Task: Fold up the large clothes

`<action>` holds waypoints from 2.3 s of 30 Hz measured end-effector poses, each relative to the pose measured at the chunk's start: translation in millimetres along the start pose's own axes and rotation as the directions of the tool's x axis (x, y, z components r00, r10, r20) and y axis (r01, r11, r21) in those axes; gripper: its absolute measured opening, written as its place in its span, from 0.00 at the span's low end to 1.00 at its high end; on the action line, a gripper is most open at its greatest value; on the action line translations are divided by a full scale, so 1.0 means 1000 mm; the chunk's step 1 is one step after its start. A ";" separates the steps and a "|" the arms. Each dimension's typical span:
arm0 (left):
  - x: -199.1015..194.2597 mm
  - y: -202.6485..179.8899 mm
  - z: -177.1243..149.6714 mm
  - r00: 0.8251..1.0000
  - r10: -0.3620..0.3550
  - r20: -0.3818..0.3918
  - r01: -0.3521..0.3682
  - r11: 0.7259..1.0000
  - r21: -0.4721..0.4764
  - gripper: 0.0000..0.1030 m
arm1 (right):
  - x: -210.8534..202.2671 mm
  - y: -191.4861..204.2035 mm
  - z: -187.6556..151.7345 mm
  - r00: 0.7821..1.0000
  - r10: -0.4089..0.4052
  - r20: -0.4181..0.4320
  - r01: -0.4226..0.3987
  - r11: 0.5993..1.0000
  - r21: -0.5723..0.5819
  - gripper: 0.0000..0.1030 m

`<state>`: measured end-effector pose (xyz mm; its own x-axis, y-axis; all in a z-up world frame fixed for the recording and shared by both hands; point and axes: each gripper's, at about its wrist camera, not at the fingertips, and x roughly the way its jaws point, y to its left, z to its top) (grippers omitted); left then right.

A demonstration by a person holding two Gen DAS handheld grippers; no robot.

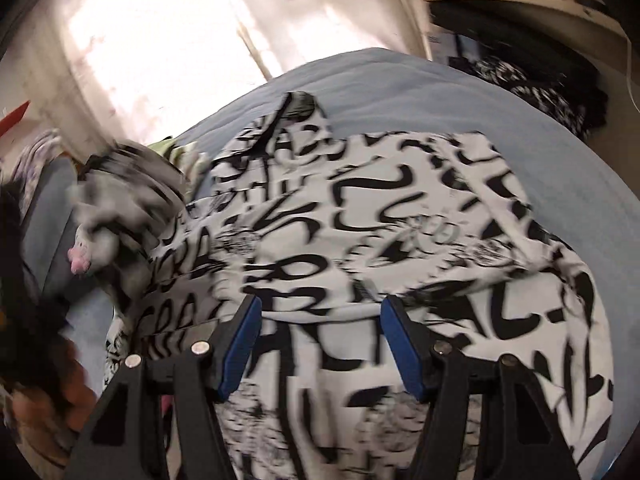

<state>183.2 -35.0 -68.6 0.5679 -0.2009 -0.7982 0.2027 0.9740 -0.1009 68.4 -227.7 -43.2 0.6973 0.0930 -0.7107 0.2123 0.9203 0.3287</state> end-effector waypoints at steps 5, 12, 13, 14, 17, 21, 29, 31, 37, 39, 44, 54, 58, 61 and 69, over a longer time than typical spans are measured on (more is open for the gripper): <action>0.012 0.013 -0.022 0.994 -0.074 -0.081 0.072 0.997 -0.031 0.32 | 0.006 -0.017 -0.001 1.000 0.005 -0.017 -0.005 1.000 0.015 0.60; -0.037 0.037 -0.022 0.998 -0.052 0.043 0.054 0.998 -0.032 0.58 | 0.015 -0.001 -0.007 0.997 0.050 -0.056 -0.051 0.999 -0.013 0.60; -0.043 0.045 -0.023 0.997 -0.055 0.053 0.057 0.997 -0.049 0.58 | 0.017 0.004 -0.006 0.996 0.060 -0.065 -0.061 0.998 -0.024 0.60; -0.046 0.051 -0.022 0.997 -0.053 0.055 0.056 0.996 -0.062 0.58 | 0.017 0.008 -0.005 0.995 0.067 -0.072 -0.069 0.997 -0.028 0.60; -0.056 0.082 -0.023 0.998 -0.028 0.049 0.033 0.994 -0.102 0.58 | 0.023 0.017 0.004 0.989 0.105 -0.103 -0.108 0.994 -0.024 0.60; -0.055 0.122 -0.025 0.998 0.045 0.040 -0.039 0.987 -0.156 0.58 | 0.041 0.020 0.028 0.976 0.158 -0.149 -0.157 0.987 0.015 0.60; -0.041 0.209 -0.022 0.995 0.096 0.028 -0.081 0.942 -0.326 0.58 | 0.117 0.018 0.055 0.954 0.153 -0.259 -0.145 0.988 0.050 0.60; -0.036 0.230 -0.020 0.994 0.105 0.025 -0.089 0.927 -0.365 0.58 | 0.139 0.019 0.058 0.945 0.150 -0.291 -0.140 0.989 0.055 0.60; -0.005 0.270 -0.019 0.995 0.094 -0.024 -0.095 0.897 -0.432 0.58 | 0.174 0.025 0.053 0.932 0.147 -0.330 -0.144 0.989 0.033 0.52; 0.010 0.276 -0.018 0.996 0.073 -0.052 -0.089 0.888 -0.451 0.58 | 0.177 0.029 0.052 0.928 0.168 -0.334 -0.175 0.985 0.009 0.25; 0.033 0.270 -0.015 0.994 0.074 -0.075 -0.100 0.892 -0.440 0.58 | 0.160 0.054 0.060 0.957 0.140 -0.252 -0.187 0.967 -0.173 0.14; 0.070 0.224 0.002 0.937 0.346 -0.049 -0.339 0.867 -0.365 0.46 | 0.160 0.094 0.096 0.988 0.149 -0.038 -0.153 0.934 -0.324 0.12; 0.081 0.215 0.004 0.918 0.395 -0.041 -0.386 0.865 -0.320 0.46 | 0.214 0.081 0.090 0.992 0.037 -0.117 -0.069 0.958 -0.279 0.18; 0.075 0.211 0.004 0.919 0.394 -0.029 -0.386 0.879 -0.279 0.46 | 0.221 0.064 0.086 0.986 0.035 -0.161 -0.069 0.975 -0.211 0.31; 0.015 0.178 0.002 0.946 0.316 0.075 -0.292 0.928 -0.229 0.46 | 0.167 0.055 0.084 0.995 0.026 -0.094 -0.043 0.983 -0.178 0.55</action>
<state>229.4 135.0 -97.3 0.6611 0.1099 -0.7422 -0.1606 0.9870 0.0031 254.0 -193.5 -91.2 0.6351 0.1525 -0.7572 0.0571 0.9684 0.2430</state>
